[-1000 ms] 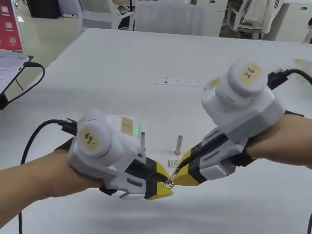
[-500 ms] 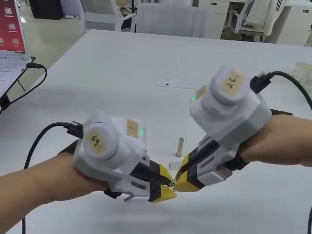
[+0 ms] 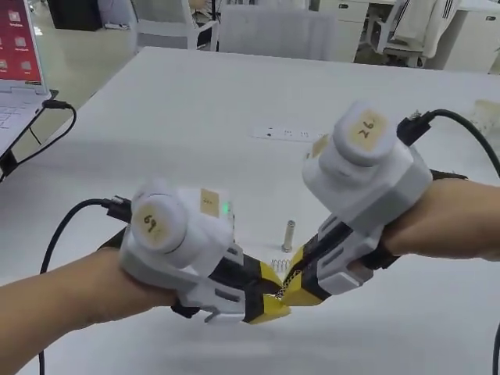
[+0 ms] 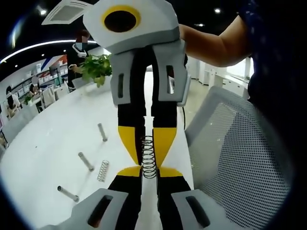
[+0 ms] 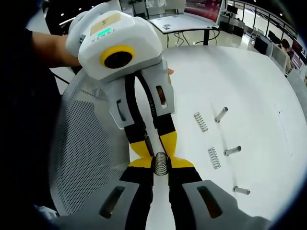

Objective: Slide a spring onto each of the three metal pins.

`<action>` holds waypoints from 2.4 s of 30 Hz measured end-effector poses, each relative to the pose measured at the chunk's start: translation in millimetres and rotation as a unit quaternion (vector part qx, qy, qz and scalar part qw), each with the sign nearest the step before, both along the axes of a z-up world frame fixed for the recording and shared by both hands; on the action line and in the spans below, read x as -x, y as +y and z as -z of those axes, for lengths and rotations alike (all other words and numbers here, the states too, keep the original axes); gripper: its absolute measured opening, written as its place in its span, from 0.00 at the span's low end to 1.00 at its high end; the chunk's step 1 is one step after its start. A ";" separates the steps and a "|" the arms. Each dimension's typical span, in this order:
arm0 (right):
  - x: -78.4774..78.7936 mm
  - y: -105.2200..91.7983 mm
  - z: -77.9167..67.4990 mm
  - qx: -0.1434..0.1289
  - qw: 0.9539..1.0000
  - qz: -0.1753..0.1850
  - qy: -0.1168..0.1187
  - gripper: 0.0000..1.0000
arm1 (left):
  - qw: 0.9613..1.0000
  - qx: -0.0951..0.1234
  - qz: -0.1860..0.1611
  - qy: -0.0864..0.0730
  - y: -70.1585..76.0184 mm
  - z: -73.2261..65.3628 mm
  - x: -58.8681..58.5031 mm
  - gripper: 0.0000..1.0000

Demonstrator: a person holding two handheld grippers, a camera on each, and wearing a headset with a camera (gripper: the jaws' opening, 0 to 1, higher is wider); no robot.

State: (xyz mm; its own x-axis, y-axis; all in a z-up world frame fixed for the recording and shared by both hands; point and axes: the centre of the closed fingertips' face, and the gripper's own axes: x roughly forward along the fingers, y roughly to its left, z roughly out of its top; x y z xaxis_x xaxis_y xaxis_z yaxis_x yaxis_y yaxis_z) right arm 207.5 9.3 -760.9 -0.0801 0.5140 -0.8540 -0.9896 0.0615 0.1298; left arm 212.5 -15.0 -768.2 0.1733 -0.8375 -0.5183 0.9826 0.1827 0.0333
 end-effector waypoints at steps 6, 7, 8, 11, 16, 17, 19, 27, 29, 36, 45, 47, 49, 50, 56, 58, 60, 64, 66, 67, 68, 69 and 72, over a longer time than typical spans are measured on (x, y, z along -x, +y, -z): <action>-3.2 -1.0 -1.4 0.003 1.000 0.000 -0.004 0.08 | 1.000 0.003 -0.010 0.005 1.0 0.6 -2.6 0.14; -4.0 -1.6 -1.4 0.004 1.000 0.001 -0.005 0.08 | 1.000 0.003 -0.013 0.008 2.1 1.5 -3.0 0.17; -5.3 -2.6 -1.6 0.004 1.000 0.002 -0.005 0.08 | 1.000 0.005 -0.018 0.015 3.8 2.2 -4.0 0.20; -9.2 -5.1 -2.5 0.005 1.000 0.007 -0.008 0.08 | 1.000 0.004 -0.027 0.015 10.3 4.4 -6.9 0.23; -14.8 -9.6 -2.5 0.009 1.000 0.014 -0.010 0.08 | 0.999 -0.001 -0.045 0.022 23.7 9.1 -11.2 0.29; -14.7 -10.1 -2.4 0.010 1.000 0.015 -0.011 0.08 | 0.999 -0.001 -0.050 0.022 25.9 9.7 -12.3 0.31; -16.0 -12.1 -1.9 0.014 1.000 0.017 -0.013 0.08 | 0.998 -0.003 -0.061 0.023 33.0 11.3 -14.9 0.34; -19.3 -17.8 -2.9 0.020 0.999 0.022 -0.016 0.09 | 0.995 0.001 -0.092 0.025 50.9 12.9 -19.2 0.46; -21.1 -19.3 -3.4 0.022 0.999 0.024 -0.018 0.09 | 0.995 0.000 -0.101 0.024 55.6 14.1 -20.5 0.49; -25.7 -25.0 -4.5 0.026 0.999 0.030 -0.021 0.09 | 0.992 0.003 -0.126 0.025 66.8 15.1 -22.9 0.59; -33.0 -34.4 -5.9 0.032 0.998 0.040 -0.026 0.09 | 0.987 0.018 -0.157 0.027 79.7 13.9 -26.7 0.67; -34.6 -36.5 -6.7 0.033 0.998 0.042 -0.026 0.09 | 0.986 0.020 -0.164 0.024 83.2 13.9 -27.7 0.70; -36.7 -38.5 -7.6 0.034 0.998 0.044 -0.027 0.09 | 0.985 0.023 -0.170 0.025 86.3 14.6 -28.3 0.71; -37.7 -39.3 -7.9 0.035 0.998 0.046 -0.028 0.09 | 0.984 0.025 -0.172 0.026 87.3 15.0 -28.3 0.71; -46.4 -45.4 -10.6 0.037 0.997 0.054 -0.034 0.09 | 0.980 0.036 -0.193 0.026 94.9 16.3 -29.4 0.77; -48.6 -46.9 -11.9 0.037 0.997 0.056 -0.036 0.09 | 0.979 0.039 -0.198 0.027 97.2 16.7 -29.4 0.77; -52.0 -49.5 -13.4 0.039 0.997 0.060 -0.037 0.09 | 0.978 0.043 -0.204 0.026 99.3 16.6 -30.0 0.80; -58.1 -55.2 -16.3 0.043 0.996 0.065 -0.043 0.09 | 0.975 0.049 -0.214 0.025 102.6 17.5 -30.5 0.83; -61.7 -57.9 -18.5 0.044 0.996 0.069 -0.046 0.09 | 0.975 0.050 -0.216 0.026 103.2 18.7 -29.6 0.84; -63.2 -58.9 -19.5 0.044 0.995 0.070 -0.047 0.09 | 0.975 0.050 -0.217 0.026 103.5 19.4 -29.3 0.85; -65.4 -60.3 -21.1 0.044 0.995 0.072 -0.048 0.09 | 0.974 0.050 -0.219 0.026 104.1 20.0 -29.2 0.86; -66.9 -61.3 -22.2 0.044 0.995 0.074 -0.049 0.09 | 0.974 0.051 -0.220 0.027 104.2 20.2 -29.0 0.86; -73.2 -65.7 -27.1 0.046 0.994 0.079 -0.055 0.09 | 0.972 0.053 -0.225 0.026 105.8 20.3 -29.5 0.88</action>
